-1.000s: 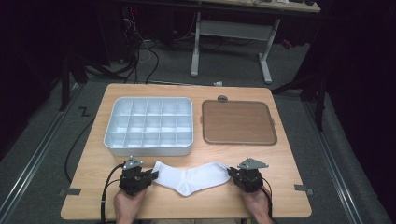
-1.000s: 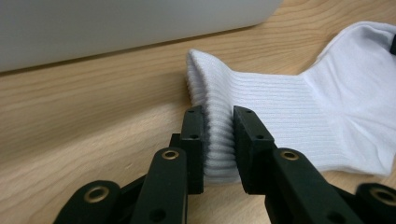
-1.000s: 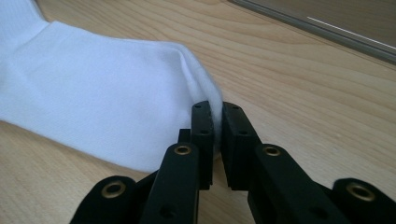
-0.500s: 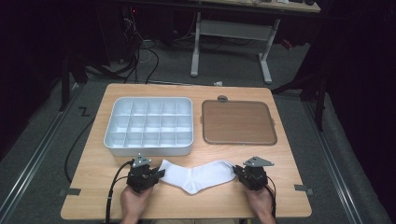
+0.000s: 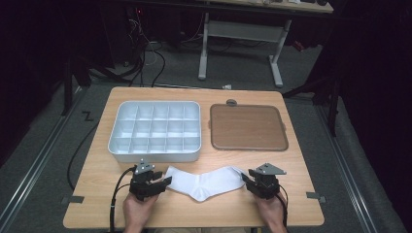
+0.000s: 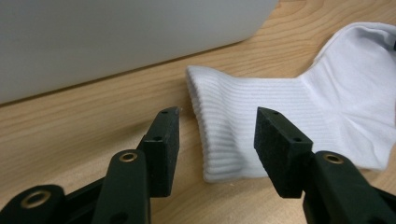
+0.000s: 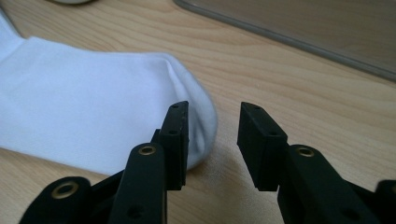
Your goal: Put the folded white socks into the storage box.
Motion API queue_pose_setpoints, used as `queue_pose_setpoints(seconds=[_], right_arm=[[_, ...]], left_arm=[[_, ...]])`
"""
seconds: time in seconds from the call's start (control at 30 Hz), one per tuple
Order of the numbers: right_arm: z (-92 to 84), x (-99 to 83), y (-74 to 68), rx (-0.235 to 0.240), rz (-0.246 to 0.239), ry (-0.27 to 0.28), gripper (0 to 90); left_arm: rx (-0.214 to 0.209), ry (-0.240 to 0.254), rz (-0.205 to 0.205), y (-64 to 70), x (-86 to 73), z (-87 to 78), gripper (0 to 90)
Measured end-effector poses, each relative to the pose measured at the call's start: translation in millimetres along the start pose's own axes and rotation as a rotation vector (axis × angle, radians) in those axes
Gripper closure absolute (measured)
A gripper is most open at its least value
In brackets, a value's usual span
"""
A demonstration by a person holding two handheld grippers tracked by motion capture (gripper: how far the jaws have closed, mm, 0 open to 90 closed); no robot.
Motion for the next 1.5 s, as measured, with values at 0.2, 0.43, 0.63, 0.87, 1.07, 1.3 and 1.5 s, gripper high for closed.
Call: queue_pose_setpoints(seconds=[0.2,0.43,0.63,0.87,1.07,1.3,1.5], right_arm=[[-11.7,10.9,-17.1,0.030,-0.035,0.046,63.4],[-14.3,13.9,-44.2,0.110,-0.069,0.039,68.3],[-5.1,9.1,-77.6,0.213,-0.112,-0.008,75.5],[13.9,0.3,-115.8,0.297,-0.160,-0.064,80.9],[23.8,-0.6,-126.5,0.317,-0.169,-0.086,82.5],[31.7,-5.2,-128.1,0.309,-0.173,-0.113,83.6],[36.2,-12.6,-126.5,0.299,-0.184,-0.132,83.8]], left_arm=[[0.019,-0.014,-0.036,-2.1,-4.6,0.1,49.0],[0.036,-0.009,-0.068,-4.7,-7.0,1.2,48.3],[0.039,-0.006,-0.068,-4.1,-7.0,1.9,48.7],[0.071,-0.032,0.028,1.8,-12.1,5.5,50.2],[0.065,-0.039,0.034,3.8,-13.4,5.6,58.6],[0.057,-0.044,0.030,5.3,-14.2,6.5,67.5],[0.045,-0.039,0.026,6.8,-14.7,7.2,70.4]])
Point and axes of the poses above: each handheld gripper's, and its own axes: z roughly forward along the jaws, x roughly out of its top, y roughly to its right, the point moved 8 cm from there along z, roughly forward along the jaws, and after that the axes turned 15 degrees about z, right-handed, at the moved point
